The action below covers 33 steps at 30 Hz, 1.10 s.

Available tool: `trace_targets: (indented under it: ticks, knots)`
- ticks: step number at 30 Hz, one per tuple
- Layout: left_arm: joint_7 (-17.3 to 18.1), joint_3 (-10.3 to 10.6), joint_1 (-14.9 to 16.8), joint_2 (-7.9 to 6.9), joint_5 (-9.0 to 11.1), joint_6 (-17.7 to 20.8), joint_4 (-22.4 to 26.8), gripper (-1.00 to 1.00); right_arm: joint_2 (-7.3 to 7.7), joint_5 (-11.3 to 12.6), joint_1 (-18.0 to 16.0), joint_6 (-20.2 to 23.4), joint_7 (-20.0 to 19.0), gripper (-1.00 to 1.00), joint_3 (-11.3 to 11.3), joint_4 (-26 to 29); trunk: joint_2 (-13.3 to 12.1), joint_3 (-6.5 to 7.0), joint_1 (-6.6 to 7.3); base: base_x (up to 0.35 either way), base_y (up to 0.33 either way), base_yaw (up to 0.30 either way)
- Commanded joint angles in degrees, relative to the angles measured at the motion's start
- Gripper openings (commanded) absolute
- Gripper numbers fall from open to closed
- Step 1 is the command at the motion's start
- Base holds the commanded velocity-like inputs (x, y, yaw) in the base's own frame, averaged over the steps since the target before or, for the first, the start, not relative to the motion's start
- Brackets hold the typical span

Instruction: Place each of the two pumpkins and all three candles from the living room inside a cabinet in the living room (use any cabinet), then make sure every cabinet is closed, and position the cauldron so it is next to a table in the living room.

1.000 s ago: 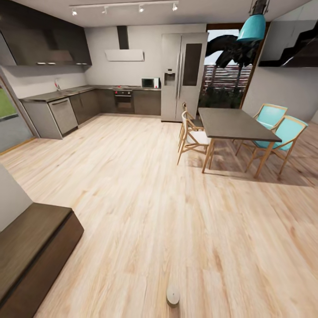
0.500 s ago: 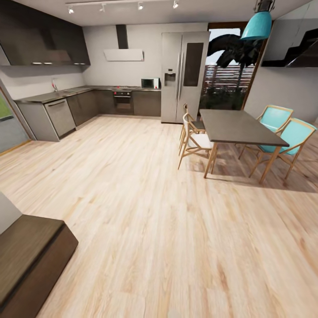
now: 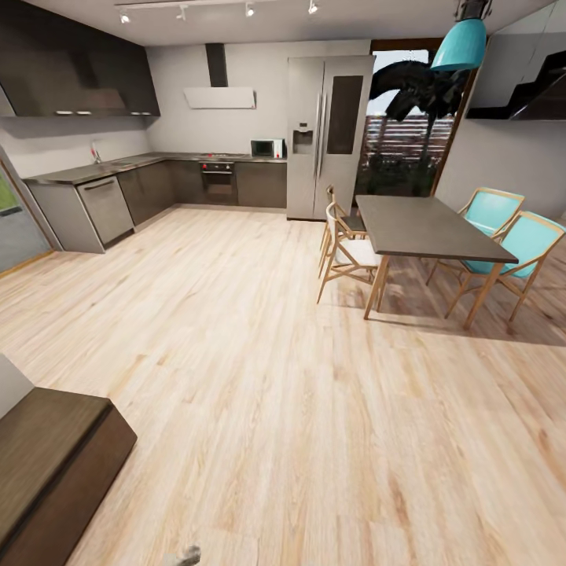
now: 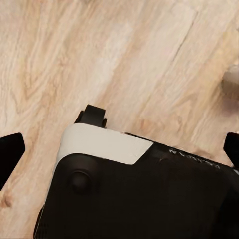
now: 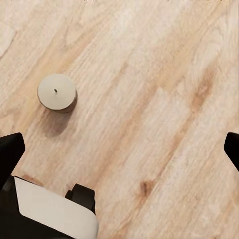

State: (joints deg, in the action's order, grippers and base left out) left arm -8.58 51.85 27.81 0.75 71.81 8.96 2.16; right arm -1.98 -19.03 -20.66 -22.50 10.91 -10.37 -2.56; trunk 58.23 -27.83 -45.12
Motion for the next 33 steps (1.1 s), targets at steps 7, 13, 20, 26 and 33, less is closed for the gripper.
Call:
trace_targets:
  ticks: [7,13,20,26,33]
  knots:
    - [18.2,-0.2,12.9,-5.98,0.1,0.7,14.2,1.0,-0.35,-0.2,0.0,0.1,0.5,1.0,-0.2,0.3,0.0,-0.01,0.0,0.0,0.0,0.0]
    - [45.8,-3.7,18.1,-16.21,0.7,8.4,29.1,1.0,-0.5,0.0,0.0,0.1,0.6,1.0,-0.1,0.6,0.0,-0.01,0.0,0.0,0.0,0.0]
    - [73.8,-19.9,18.6,-20.72,0.2,24.3,34.8,1.0,-6.68,0.5,-3.3,25.0,6.2,1.0,0.0,14.7,0.0,-0.01,0.0,0.0,0.0,0.0]
    - [75.7,-23.9,18.4,-22.95,0.6,23.8,35.4,1.0,-8.02,21.0,-17.6,57.3,-0.7,1.0,-0.3,18.5,0.4,-0.18,-0.22,0.0,0.0,0.0]
    - [75.6,-23.9,18.3,-22.74,0.3,23.7,35.5,1.0,-8.02,21.0,-17.7,57.1,-5.5,1.0,-0.5,18.3,3.2,-1.44,-1.76,0.0,0.0,0.0]
